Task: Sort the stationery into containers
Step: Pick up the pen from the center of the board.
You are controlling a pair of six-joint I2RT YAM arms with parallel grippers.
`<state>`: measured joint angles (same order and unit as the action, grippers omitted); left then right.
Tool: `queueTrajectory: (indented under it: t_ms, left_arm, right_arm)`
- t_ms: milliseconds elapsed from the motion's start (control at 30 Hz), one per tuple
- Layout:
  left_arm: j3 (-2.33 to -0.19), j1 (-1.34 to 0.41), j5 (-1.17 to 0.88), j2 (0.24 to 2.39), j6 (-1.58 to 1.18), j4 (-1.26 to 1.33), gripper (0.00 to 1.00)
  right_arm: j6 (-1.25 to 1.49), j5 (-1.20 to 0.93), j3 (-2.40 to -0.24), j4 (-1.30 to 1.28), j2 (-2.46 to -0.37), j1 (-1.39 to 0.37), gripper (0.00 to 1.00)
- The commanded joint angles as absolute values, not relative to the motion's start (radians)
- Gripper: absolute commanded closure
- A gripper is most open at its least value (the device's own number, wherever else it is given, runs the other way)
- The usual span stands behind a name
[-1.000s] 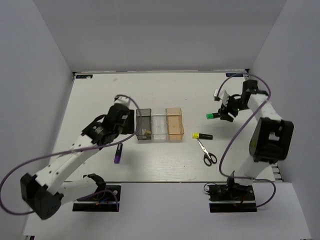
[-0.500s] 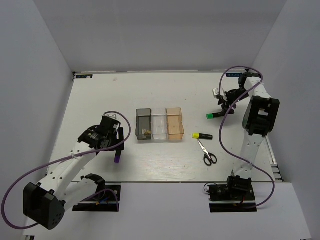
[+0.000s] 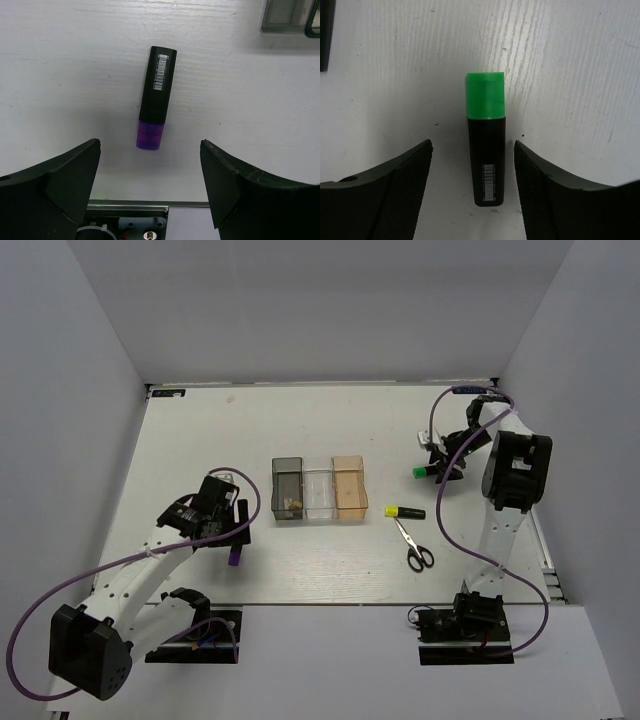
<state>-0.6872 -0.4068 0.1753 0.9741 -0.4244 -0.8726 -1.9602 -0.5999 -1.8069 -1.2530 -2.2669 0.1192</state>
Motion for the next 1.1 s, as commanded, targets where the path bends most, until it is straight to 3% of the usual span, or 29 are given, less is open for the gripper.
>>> queueTrajectory:
  t_ms: [0,200,300,400,433,467,567,667,900,1067]
  left_arm:
    - [-0.681,-0.399,0.169,0.974,-0.439,-0.854,0.09]
    - [-0.664,-0.397,0.181,0.982,-0.463,-0.842,0.09]
    - [-0.65,-0.397,0.187,0.985,-0.482,-0.83,0.09]
    - [-0.628,-0.399,0.198,0.991,-0.503,-0.812,0.08]
    - [-0.62,-0.397,0.199,0.991,-0.511,-0.792,0.08]
    - [-0.606,-0.399,0.21,0.991,-0.523,-0.788,0.08]
    - [-0.562,-0.397,0.224,0.989,-0.554,-0.732,0.08]
    - [-0.528,-0.4,0.232,0.989,-0.554,-0.652,0.08]
    - [-0.542,-0.405,0.245,1.046,-0.505,-0.623,0.08]
    - [-0.522,-0.411,0.255,1.112,-0.492,-0.594,0.11]
  right_arm:
    - [-1.944,-0.578,-1.789,-1.218,-2.286,0.109,0.31]
    - [-1.954,-0.471,-1.778,-1.241,-2.316,0.087,0.34]
    - [-1.954,-0.422,-1.766,-1.249,-2.324,0.084,0.42]
    - [-1.931,-0.382,-1.735,-1.233,-2.315,0.08,0.59]
    - [-1.912,-0.371,-1.705,-1.204,-2.304,0.078,0.73]
    - [-1.907,-0.359,-1.692,-1.192,-2.292,0.078,0.78]
    - [-1.873,-0.35,-1.589,-1.088,-2.238,0.083,0.92]
    - [-1.842,-0.348,-1.523,-1.031,-2.186,0.083,1.0]
    - [-1.594,-0.52,-1.568,-1.135,-2.065,0.081,1.0]
    - [-1.456,-0.655,-1.488,-1.173,-1.912,0.045,1.0]
